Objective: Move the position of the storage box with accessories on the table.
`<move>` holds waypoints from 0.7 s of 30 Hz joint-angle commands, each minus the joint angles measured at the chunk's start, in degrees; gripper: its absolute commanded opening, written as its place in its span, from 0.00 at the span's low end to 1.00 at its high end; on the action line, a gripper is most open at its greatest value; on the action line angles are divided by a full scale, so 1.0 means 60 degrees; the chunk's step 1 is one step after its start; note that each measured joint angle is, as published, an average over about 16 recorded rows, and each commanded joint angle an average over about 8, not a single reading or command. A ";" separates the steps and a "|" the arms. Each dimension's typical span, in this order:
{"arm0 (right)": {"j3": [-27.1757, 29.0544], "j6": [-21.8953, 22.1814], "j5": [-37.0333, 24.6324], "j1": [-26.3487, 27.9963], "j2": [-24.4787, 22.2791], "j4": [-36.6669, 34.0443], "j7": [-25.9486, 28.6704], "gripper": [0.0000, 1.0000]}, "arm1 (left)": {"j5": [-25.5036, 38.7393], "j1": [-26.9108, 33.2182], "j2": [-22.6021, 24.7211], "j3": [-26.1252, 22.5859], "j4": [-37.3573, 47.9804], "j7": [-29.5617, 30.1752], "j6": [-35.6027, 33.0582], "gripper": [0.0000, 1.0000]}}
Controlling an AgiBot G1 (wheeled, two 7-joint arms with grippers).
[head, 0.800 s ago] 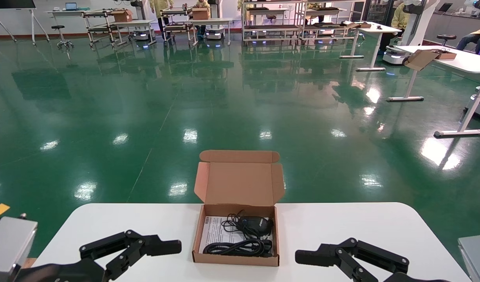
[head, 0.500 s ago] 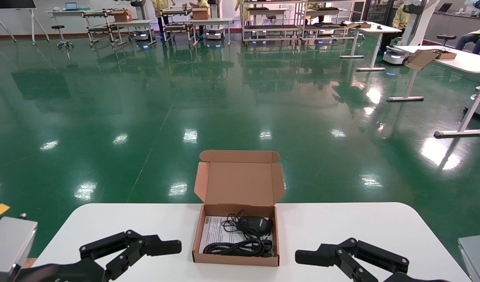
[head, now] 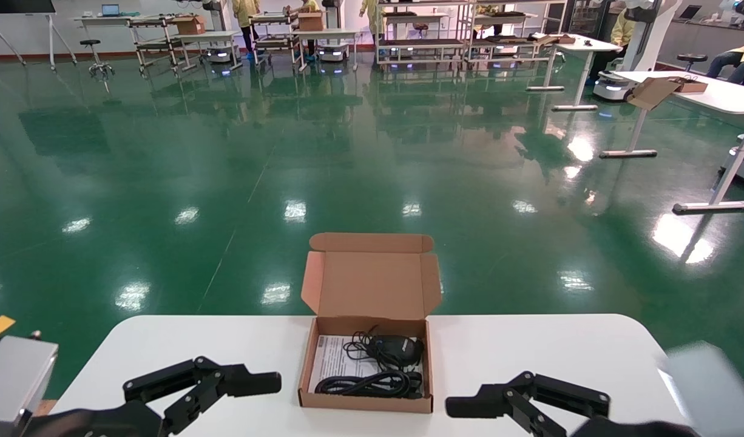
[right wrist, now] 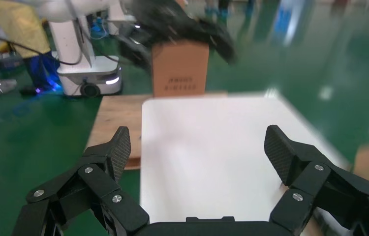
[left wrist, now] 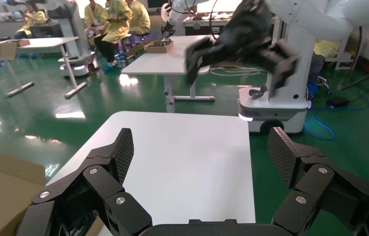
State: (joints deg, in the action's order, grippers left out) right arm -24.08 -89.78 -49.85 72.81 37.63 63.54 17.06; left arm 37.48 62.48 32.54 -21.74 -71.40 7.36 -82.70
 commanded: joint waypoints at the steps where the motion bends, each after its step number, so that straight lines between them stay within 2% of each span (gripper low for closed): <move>1: -0.0389 -0.0149 -0.0370 0.0505 0.0144 -0.0547 0.0267 1.00 | 0.0000 0.0000 0.0000 0.0000 0.0000 0.0000 0.0000 1.00; 5: -0.1312 -0.0149 -0.1129 0.1327 0.0446 -0.1991 0.1271 1.00 | 0.0000 0.0000 0.0000 0.0000 0.0000 0.0000 0.0000 1.00; 9: -0.1850 -0.0146 -0.1462 0.1876 0.0773 -0.3040 0.1897 1.00 | 0.0000 -0.0001 -0.0001 0.0000 0.0001 0.0000 0.0001 1.00; 15: -0.2158 -0.0156 -0.1618 0.2203 0.0973 -0.3556 0.1954 1.00 | 0.0000 -0.0002 -0.0002 -0.0001 0.0004 -0.0001 0.0003 1.00; 21: -0.2360 -0.0096 -0.1603 0.2567 0.0675 -0.3687 0.1814 1.00 | 0.0000 -0.0003 -0.0002 -0.0001 0.0005 -0.0001 0.0003 1.00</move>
State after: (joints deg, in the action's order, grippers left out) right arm -38.45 -89.70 -60.37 88.63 42.52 40.62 28.41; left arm 37.48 62.46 32.53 -21.74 -71.38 7.35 -82.68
